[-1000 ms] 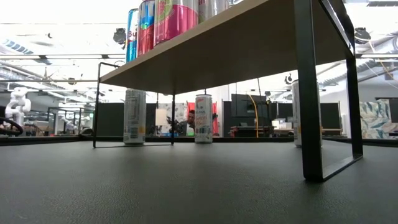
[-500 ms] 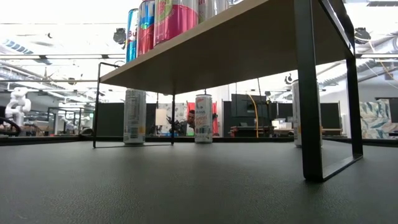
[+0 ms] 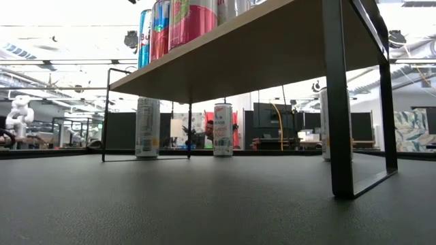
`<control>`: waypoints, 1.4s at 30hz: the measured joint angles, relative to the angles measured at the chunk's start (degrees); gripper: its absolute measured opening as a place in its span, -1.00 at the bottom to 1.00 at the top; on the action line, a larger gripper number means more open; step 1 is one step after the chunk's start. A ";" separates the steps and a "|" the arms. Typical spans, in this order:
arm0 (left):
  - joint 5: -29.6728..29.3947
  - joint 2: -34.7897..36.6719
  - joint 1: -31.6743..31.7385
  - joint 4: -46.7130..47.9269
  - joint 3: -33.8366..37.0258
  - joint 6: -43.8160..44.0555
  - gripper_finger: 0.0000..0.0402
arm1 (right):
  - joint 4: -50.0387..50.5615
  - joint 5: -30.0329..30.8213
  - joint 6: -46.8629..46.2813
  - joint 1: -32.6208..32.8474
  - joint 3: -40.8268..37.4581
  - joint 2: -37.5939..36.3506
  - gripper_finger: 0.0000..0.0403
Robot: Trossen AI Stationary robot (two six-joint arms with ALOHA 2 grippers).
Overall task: Place canned beverage on shelf
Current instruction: Put the left white soda can on the shelf
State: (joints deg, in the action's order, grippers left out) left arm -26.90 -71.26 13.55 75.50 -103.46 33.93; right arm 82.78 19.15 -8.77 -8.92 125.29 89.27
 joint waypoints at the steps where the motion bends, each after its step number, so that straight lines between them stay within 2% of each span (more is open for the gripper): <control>1: 1.18 -0.86 1.03 0.01 0.00 0.00 -0.54 | -0.04 -0.81 1.61 -0.56 0.00 0.00 -0.86; 5: 5.69 -4.27 3.63 0.00 0.02 -0.40 -0.37 | -0.21 -6.08 6.44 -3.59 0.00 0.00 -0.86; 7: 6.08 -5.67 3.78 0.00 0.02 -2.31 -0.32 | -0.22 -8.96 8.11 -5.01 0.00 0.00 -0.86; 9: 6.17 -6.75 3.72 -0.13 0.02 -5.83 -0.29 | -0.11 -11.66 9.20 -6.21 0.00 0.00 -0.86; 11: 8.83 -7.62 3.68 0.44 0.02 -7.54 -0.28 | 0.21 -13.57 9.39 -6.99 0.00 0.00 -0.86; 14: 11.02 -8.69 4.48 2.12 0.02 -5.30 -0.27 | 0.37 -14.97 9.21 -7.73 0.00 0.00 -0.86; 16: 13.36 -9.35 7.37 3.46 0.02 -4.27 -0.27 | 0.32 -14.90 8.43 -8.03 0.00 0.00 -0.87; 21: 23.66 -11.64 17.36 6.05 0.02 -3.42 -0.27 | -0.22 -14.83 4.74 -8.36 -0.02 0.00 -0.87; 25: 29.46 -13.81 24.17 5.82 0.02 -6.58 -0.27 | -0.20 -14.85 0.14 -8.34 -0.02 0.00 -0.87; 29: 33.45 -15.82 27.32 5.60 0.02 -12.10 -0.23 | -0.04 -14.84 -4.46 -8.30 -0.02 0.00 -0.87; 32: 35.55 -17.80 28.27 5.93 0.02 -14.17 -0.07 | 0.64 -14.88 -9.25 -7.88 -0.02 0.00 -0.87; 36: 35.54 -19.52 28.38 6.42 0.02 -16.55 0.25 | 1.53 -14.83 -16.26 -7.07 -0.02 0.00 -0.87; 42: 34.27 -22.01 28.48 6.74 0.18 -19.87 0.64 | 2.55 -14.66 -17.73 -5.95 -0.02 0.00 -0.87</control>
State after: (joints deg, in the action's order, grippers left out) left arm 7.38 -93.26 42.04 82.24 -103.28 14.06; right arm 85.33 4.49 -26.49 -14.87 125.27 89.27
